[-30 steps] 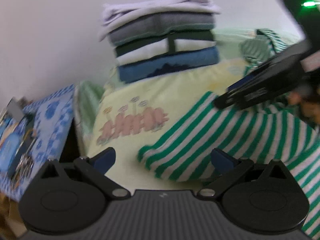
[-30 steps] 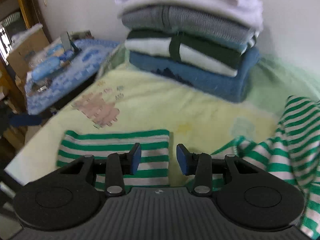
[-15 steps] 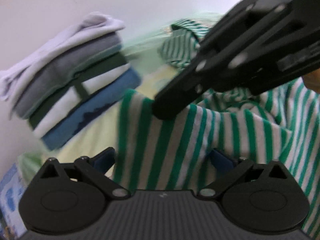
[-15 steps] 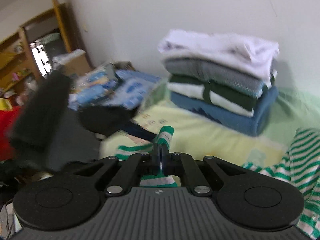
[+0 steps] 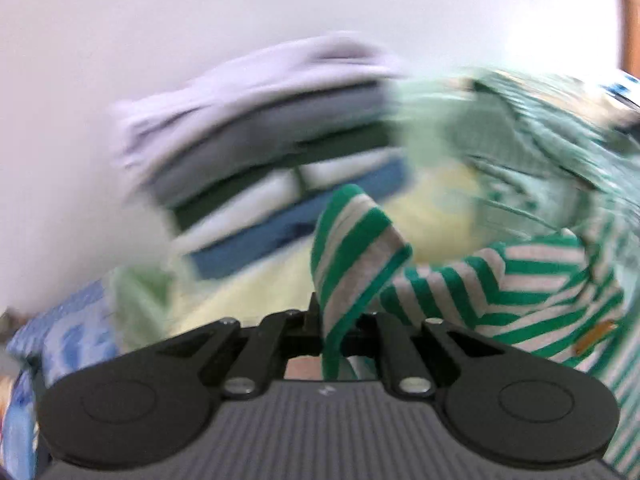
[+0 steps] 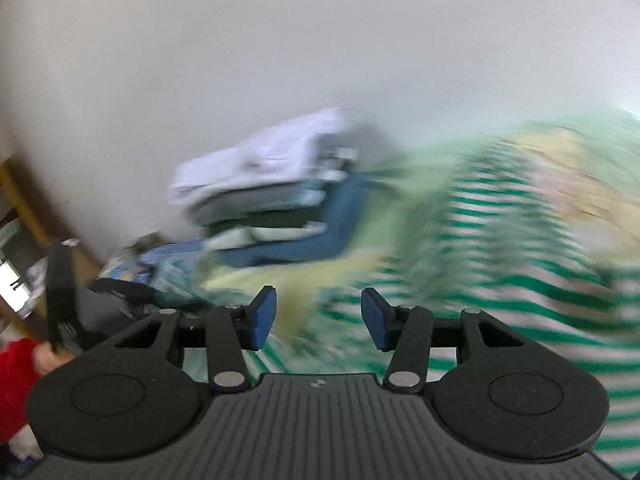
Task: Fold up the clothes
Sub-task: 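Grasp the striped shirt edge with the left gripper while the right gripper holds the sleeve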
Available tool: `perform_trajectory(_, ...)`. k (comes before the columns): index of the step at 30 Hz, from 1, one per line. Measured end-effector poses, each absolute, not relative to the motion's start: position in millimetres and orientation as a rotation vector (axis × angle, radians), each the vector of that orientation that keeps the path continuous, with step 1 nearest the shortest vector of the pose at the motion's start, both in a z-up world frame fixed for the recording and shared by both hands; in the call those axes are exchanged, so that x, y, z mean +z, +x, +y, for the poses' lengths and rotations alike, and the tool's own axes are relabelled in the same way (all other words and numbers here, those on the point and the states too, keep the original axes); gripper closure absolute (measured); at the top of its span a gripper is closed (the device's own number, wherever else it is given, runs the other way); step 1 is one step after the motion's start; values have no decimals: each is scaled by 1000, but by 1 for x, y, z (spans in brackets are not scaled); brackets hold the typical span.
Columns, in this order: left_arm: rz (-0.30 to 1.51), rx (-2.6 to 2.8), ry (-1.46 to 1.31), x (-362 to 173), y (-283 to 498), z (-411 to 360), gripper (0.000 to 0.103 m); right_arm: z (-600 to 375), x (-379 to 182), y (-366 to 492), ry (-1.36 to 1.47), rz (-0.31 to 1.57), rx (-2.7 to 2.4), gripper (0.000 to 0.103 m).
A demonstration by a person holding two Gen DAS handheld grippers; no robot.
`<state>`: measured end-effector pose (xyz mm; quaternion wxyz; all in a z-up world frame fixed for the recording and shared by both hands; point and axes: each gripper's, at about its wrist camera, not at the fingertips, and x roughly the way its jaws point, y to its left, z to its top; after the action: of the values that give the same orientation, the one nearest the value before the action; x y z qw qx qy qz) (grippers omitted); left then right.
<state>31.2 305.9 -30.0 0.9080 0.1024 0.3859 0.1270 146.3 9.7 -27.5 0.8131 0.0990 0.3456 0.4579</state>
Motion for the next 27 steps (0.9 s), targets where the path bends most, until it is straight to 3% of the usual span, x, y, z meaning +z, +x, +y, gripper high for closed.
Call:
perform_trajectory(7,818,417,49,-37,9,363,89,-51,-53,149,221,797,736,51)
perform_trajectory(13,878,477,230,-92,19,344,89,-65,-84,149,164,831,624,51)
perform_trajectory(23,869,553,247,-94,56,356,87,-32,-97,182,-69,730,502,56)
perform_trajectory(27,878,542,340,-101,51,350,76,-39,-72,175,-58,690,571,58)
